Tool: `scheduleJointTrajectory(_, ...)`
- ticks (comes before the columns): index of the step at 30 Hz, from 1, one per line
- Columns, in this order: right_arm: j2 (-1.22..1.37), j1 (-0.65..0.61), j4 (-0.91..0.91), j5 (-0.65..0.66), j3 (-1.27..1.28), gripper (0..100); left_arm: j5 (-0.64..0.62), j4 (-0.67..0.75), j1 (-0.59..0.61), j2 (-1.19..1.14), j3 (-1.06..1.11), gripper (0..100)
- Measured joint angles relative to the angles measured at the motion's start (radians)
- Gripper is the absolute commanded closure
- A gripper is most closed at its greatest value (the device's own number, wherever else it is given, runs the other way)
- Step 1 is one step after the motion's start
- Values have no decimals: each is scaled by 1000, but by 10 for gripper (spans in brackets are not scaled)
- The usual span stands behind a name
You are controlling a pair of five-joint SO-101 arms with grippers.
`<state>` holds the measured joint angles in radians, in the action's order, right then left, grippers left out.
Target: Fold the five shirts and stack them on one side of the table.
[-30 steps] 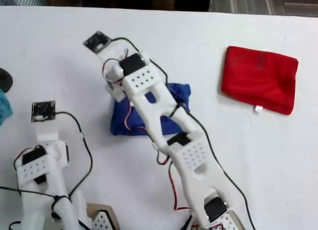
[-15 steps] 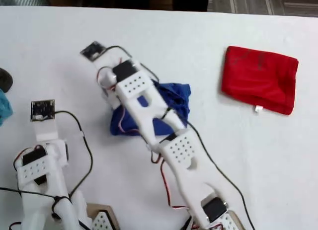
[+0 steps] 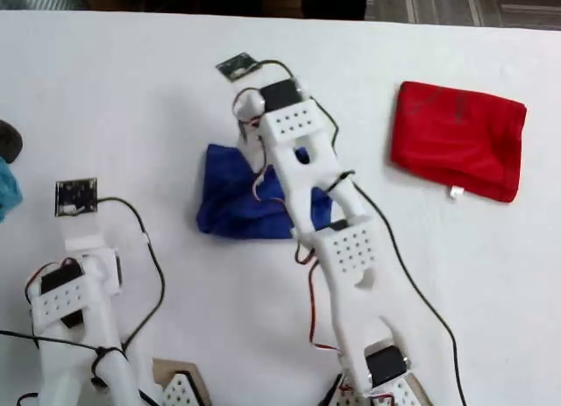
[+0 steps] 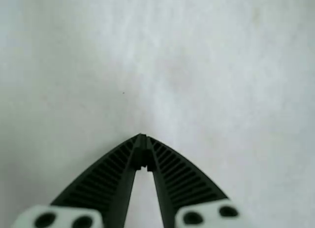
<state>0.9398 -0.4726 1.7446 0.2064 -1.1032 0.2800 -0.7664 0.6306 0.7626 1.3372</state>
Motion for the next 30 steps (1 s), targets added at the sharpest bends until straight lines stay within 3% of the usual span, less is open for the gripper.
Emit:
scheduleJointTrajectory(12, -454, 58, 0, 91, 638, 937, 0, 0, -2, 0, 0, 974)
scheduleJointTrajectory(20, -644, 91, -17, 92, 758, 937, 0, 0, -2, 0, 0, 974)
scheduleJointTrajectory(30, -609, -49, -488, 91, 766, 937, 0, 0, -2, 0, 0, 974)
